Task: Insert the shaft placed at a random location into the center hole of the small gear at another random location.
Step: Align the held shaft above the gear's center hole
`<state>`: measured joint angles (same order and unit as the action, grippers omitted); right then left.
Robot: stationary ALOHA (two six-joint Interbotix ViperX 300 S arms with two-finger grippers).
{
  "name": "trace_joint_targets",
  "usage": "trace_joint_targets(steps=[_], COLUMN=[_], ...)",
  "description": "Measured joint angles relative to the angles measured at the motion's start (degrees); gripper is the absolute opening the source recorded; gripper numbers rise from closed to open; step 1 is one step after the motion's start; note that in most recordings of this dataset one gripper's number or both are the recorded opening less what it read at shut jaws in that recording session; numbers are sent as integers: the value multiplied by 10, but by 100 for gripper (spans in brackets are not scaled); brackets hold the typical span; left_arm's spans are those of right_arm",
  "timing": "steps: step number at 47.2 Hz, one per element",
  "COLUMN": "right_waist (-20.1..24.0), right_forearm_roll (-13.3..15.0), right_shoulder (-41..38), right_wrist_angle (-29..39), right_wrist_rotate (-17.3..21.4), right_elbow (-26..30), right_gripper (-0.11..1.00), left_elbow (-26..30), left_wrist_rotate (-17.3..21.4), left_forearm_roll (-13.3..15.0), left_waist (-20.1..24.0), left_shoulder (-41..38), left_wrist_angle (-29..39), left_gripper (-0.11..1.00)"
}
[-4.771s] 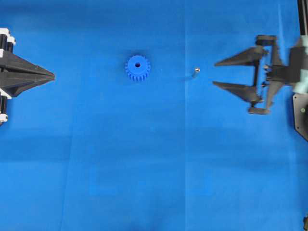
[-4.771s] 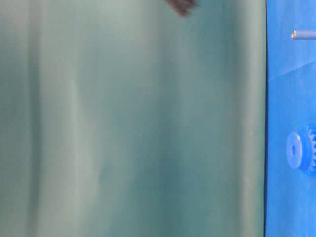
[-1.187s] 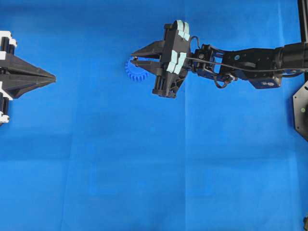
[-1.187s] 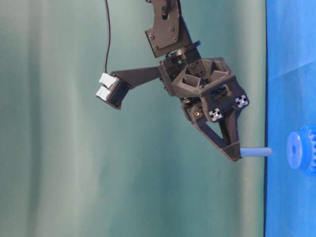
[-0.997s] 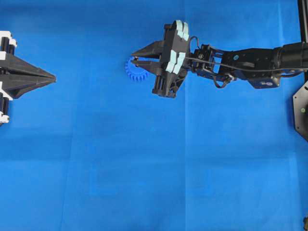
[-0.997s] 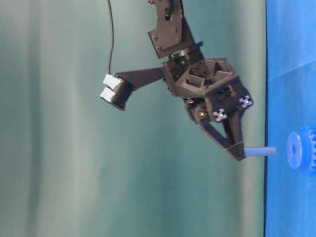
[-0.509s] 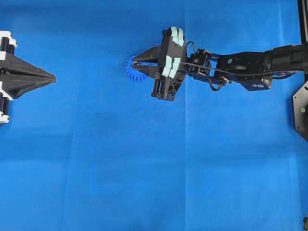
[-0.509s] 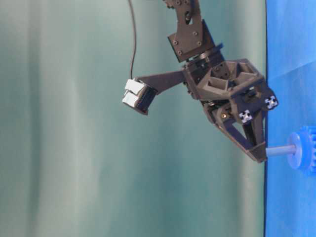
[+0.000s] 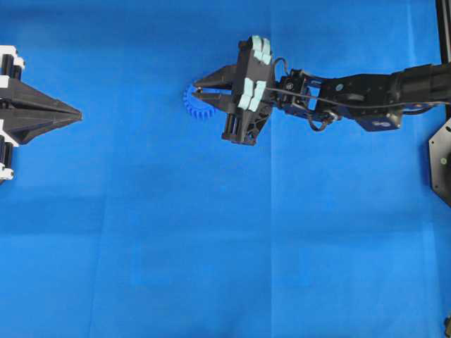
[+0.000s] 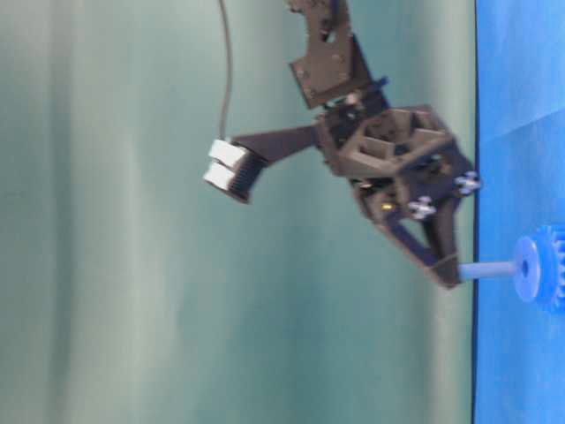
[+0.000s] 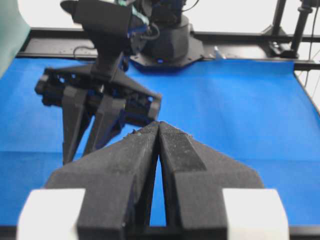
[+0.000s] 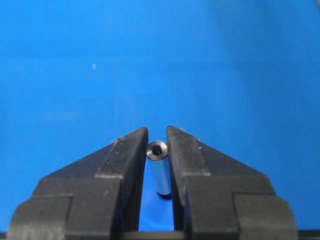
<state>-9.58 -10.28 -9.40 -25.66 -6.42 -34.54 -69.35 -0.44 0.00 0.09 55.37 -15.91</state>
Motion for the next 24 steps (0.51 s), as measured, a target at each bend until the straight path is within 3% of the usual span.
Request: trace_joint_targets(steps=[9, 24], right_waist=[0, 0], right_forearm_roll=[11, 12], right_shoulder=[35, 25], right_wrist_angle=[-1, -9], right_wrist_rotate=[0, 3], right_elbow=[-3, -4], right_gripper=[4, 4], left_elbow=[0, 0], left_wrist_rotate=[0, 0], left_forearm_roll=[0, 0], left_waist=[0, 0], left_shoulder=[0, 0], left_wrist_angle=[0, 0], left_gripper=[0, 0])
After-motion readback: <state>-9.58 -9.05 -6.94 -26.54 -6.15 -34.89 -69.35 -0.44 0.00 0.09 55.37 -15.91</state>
